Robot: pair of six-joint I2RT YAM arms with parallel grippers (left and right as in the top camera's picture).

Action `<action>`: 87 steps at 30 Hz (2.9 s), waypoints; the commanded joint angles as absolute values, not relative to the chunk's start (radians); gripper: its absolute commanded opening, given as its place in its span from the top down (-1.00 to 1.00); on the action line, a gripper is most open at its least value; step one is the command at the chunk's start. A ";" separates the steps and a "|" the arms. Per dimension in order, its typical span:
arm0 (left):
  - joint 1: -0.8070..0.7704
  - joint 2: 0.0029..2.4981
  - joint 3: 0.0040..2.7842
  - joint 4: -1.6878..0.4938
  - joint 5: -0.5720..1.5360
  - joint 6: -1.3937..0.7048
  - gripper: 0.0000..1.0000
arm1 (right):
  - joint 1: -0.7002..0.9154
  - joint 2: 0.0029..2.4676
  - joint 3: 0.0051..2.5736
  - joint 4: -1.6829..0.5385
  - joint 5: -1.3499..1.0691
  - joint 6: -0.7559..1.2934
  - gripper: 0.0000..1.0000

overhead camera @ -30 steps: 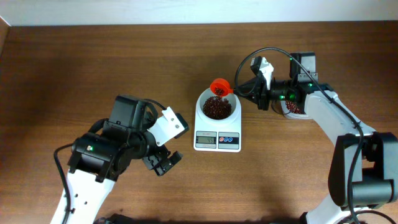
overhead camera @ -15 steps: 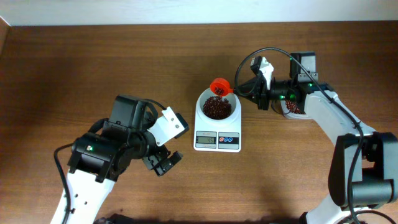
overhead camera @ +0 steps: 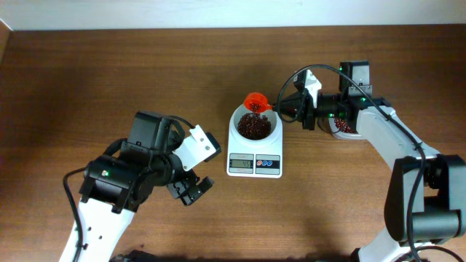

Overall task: Scoop and weigh 50g on scale
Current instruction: 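Hold the scoop tilted over the bowl, shaking beans out slowly, then move the scoop back to the bean tub with the right gripper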

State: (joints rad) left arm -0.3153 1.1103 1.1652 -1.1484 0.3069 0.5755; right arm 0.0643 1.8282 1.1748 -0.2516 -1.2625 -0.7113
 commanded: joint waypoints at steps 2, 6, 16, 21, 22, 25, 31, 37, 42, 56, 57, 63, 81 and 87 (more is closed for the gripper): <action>-0.311 1.099 1.183 -1.150 0.310 0.562 -0.98 | 0.066 1.838 1.168 -0.279 -1.193 -0.725 0.92; -0.311 1.099 1.183 -1.150 0.310 0.562 -0.98 | 0.068 1.836 1.168 -0.289 -1.234 -0.746 0.92; -0.311 1.099 1.183 -1.150 0.310 0.562 -0.98 | 0.067 1.839 1.168 -0.298 -1.214 -0.746 0.92; -0.311 1.099 1.183 -1.150 0.310 0.562 -0.98 | 0.066 1.836 1.167 -0.295 -1.210 -0.752 0.92; -0.311 1.099 1.183 -1.150 0.310 0.562 -0.98 | 0.065 1.835 1.167 -0.281 -1.289 -0.752 0.92; -0.311 1.099 1.183 -1.150 0.310 0.562 -0.98 | 0.065 1.837 1.166 -0.273 -1.224 -0.759 0.92; -0.311 1.099 1.183 -1.150 0.310 0.562 -0.98 | 0.066 1.837 1.165 -0.277 -1.220 -0.759 0.92; -0.311 1.099 1.183 -1.150 0.310 0.562 -0.98 | 0.065 1.837 1.165 -0.268 -1.193 -0.759 0.92; -0.311 1.099 1.183 -1.150 0.310 0.562 -0.98 | 0.065 1.833 1.165 -0.258 -1.212 -0.746 0.92; -0.311 1.099 1.183 -1.150 0.310 0.562 -0.98 | 0.066 1.829 1.165 -0.256 -1.118 -0.774 0.92; -0.311 1.099 1.183 -1.150 0.310 0.562 -0.98 | 0.065 1.819 1.165 -0.253 -1.188 -0.775 0.92; -0.311 1.099 1.183 -1.150 0.310 0.562 -0.98 | 0.065 1.814 1.165 -0.245 -1.212 -0.789 0.92; -0.311 1.099 1.183 -1.150 0.310 0.562 -0.98 | 0.052 1.789 1.165 -0.262 -1.176 -0.759 0.92; -0.311 1.099 1.183 -1.150 0.310 0.562 -0.98 | 0.052 1.772 1.165 -0.255 -1.102 -0.698 0.92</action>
State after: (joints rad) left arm -0.3153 1.1103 1.1652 -1.1488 0.3069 0.5755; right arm 0.0555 1.8221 1.1740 -0.2596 -1.0706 -0.7612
